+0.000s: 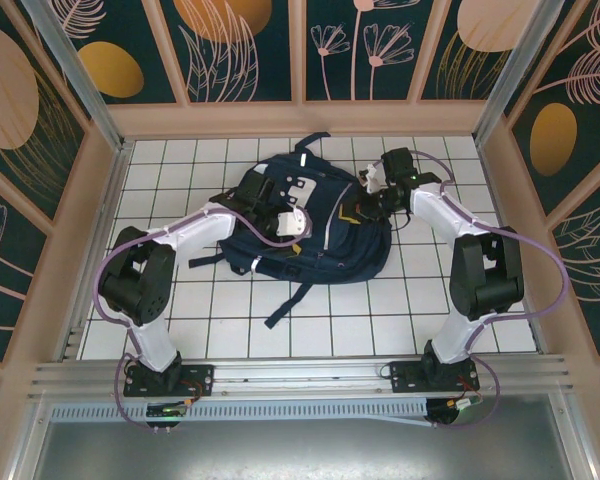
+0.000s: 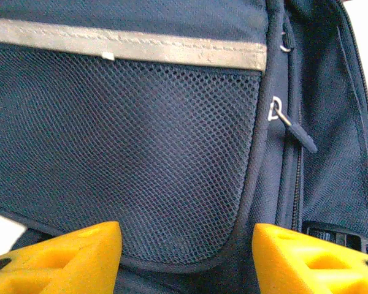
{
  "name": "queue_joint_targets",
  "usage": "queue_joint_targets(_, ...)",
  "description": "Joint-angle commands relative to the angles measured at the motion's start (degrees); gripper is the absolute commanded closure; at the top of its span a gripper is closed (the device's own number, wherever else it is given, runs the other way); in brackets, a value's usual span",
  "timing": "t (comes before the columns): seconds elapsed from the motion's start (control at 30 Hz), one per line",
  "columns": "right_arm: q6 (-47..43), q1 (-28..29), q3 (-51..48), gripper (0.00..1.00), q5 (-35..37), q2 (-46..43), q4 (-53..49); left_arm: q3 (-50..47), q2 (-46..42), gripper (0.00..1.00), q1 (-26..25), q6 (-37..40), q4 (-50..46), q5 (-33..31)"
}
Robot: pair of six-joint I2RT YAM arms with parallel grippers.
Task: Pack the student bag
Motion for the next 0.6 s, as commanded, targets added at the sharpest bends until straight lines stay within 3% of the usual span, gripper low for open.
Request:
queue_joint_targets(0.0, -1.53, 0.26, 2.15, 1.0, -2.54, 0.49, -2.12, 1.9, 1.63, 0.43, -0.02, 1.85, -0.99, 3.55)
queue_joint_targets(0.43, 0.12, -0.28, 1.08, 1.0, -4.36, 0.04, -0.32, -1.39, 2.78, 0.43, -0.41, 0.45, 2.34, 4.56)
queue_joint_targets(0.57, 0.03, -0.29, 0.73, 1.0, -5.0, -0.3, -0.1, -4.91, 1.72, 0.55, -0.51, -4.87, 11.17, 1.78)
